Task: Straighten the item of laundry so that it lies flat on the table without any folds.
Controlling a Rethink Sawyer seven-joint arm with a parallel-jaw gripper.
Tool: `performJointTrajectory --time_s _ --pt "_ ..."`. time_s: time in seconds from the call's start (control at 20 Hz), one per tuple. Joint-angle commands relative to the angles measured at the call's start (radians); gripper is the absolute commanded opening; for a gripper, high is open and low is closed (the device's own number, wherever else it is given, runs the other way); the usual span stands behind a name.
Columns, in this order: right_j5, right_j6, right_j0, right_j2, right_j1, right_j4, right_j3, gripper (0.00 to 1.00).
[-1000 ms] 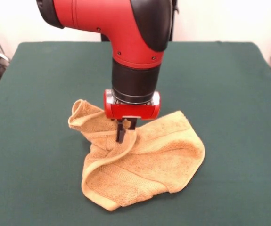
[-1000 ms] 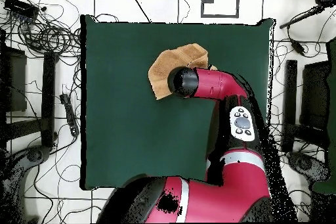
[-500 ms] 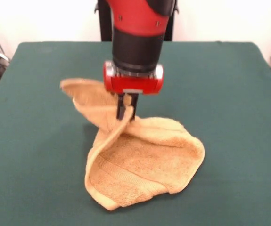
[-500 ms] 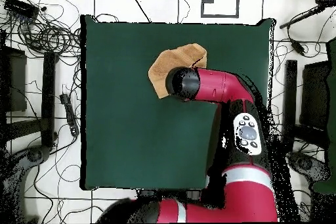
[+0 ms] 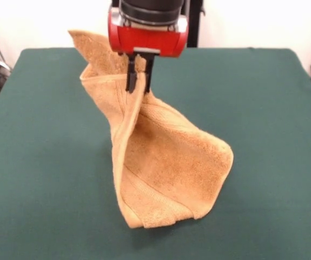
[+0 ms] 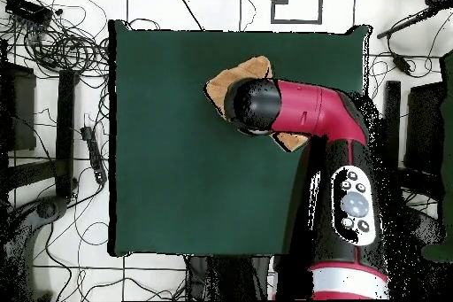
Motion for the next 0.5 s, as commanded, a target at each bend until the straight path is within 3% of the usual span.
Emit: performJointTrajectory --time_s 0.05,0.5 --pt "0.053 0.177 0.038 0.036 0.023 0.040 0.075 0.00" --pt "0.026 0.178 0.030 0.040 0.029 0.040 0.087 0.00"
